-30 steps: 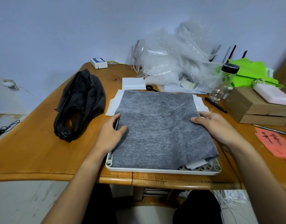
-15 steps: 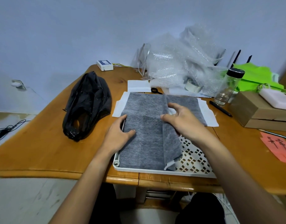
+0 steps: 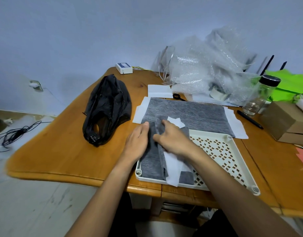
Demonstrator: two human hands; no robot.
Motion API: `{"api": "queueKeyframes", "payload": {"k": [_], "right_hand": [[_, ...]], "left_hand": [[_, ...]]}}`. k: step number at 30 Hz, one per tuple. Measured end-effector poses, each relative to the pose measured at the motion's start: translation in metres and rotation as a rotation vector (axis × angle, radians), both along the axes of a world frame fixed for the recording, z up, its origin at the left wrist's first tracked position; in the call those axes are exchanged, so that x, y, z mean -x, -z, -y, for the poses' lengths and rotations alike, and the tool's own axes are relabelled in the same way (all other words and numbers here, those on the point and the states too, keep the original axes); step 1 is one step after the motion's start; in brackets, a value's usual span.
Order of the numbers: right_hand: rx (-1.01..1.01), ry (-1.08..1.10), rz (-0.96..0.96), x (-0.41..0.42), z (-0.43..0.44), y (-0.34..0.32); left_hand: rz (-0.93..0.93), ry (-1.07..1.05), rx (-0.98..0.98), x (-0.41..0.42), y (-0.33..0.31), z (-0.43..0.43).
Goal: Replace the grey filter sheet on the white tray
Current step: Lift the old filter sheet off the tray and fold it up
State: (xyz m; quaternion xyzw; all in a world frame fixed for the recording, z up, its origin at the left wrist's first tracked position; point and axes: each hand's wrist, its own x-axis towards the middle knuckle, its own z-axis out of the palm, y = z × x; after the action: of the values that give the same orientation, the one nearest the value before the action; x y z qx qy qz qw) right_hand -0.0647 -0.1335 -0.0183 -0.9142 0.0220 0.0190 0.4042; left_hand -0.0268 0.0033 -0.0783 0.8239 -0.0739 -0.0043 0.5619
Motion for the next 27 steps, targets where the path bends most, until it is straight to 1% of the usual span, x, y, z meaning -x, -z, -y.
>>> {"api": "queueKeyframes", "payload": {"k": [6,11,14,18,24,27], "right_hand": [[0.037,-0.033,-0.038,-0.005,-0.007,0.008],[-0.084,-0.083,-0.13,-0.001,-0.001,0.015],[-0.131,-0.099,-0.09,-0.001,0.013,0.02],[-0.057,-0.118,-0.043,0.007,0.035,0.015],[-0.049,-0.06,0.023,0.025,0.058,0.02],[-0.027,-0.058,0.016,0.027,0.061,0.024]], "left_hand": [[-0.005,0.017,0.004,-0.003,0.003,-0.001],[0.027,0.001,-0.056,-0.005,0.005,0.0],[0.036,0.019,-0.083,-0.006,0.009,-0.002],[0.03,0.037,-0.085,-0.008,0.011,-0.004],[0.018,0.035,-0.068,-0.01,0.013,-0.003],[0.082,0.083,-0.036,-0.009,0.013,-0.005]]}}
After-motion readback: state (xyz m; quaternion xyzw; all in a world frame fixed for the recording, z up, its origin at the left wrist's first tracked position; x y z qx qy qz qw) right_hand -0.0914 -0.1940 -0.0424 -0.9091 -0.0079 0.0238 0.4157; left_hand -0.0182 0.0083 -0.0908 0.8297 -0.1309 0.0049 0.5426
